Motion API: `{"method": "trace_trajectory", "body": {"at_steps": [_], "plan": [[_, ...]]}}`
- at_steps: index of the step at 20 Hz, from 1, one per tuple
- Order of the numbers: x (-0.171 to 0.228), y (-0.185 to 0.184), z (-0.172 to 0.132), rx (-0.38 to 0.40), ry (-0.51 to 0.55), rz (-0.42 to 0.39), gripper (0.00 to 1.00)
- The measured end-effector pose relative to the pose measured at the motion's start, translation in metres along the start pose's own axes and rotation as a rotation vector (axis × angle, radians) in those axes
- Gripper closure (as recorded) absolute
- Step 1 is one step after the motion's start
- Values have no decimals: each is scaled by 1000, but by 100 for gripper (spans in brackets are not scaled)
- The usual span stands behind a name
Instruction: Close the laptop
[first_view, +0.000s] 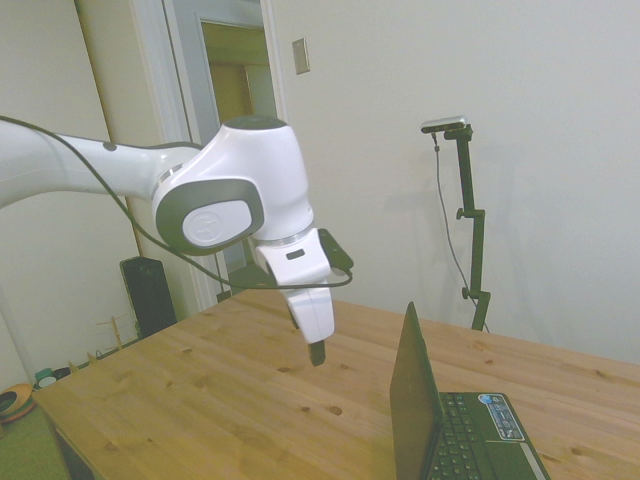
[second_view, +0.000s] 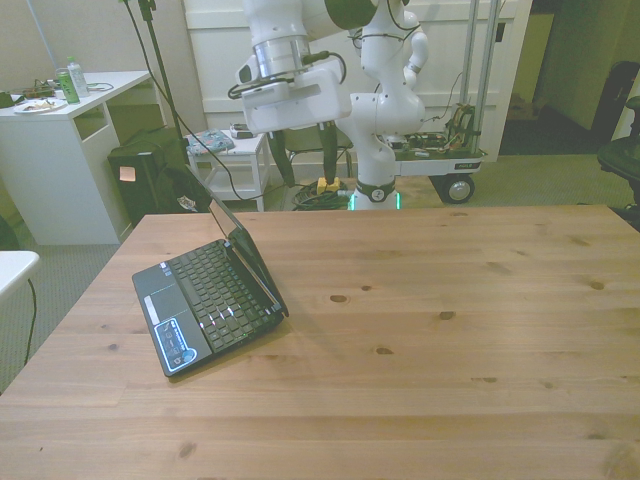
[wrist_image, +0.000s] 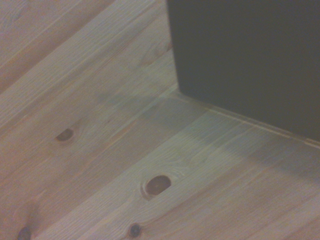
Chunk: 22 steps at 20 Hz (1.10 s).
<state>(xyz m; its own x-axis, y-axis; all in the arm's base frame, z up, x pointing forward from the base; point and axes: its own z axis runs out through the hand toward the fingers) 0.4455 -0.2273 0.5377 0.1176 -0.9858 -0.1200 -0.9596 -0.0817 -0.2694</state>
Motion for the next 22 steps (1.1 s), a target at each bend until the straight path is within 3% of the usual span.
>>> {"method": "trace_trajectory", "body": {"at_steps": [3, 4, 12, 22], "plan": [[25, -3, -2, -25, -10, 62, 0], [34, -4, -3, -30, -15, 79, 100], [95, -10, -8, -81, -39, 178, 100], [134, -12, -14, -100, -44, 225, 100]]}}
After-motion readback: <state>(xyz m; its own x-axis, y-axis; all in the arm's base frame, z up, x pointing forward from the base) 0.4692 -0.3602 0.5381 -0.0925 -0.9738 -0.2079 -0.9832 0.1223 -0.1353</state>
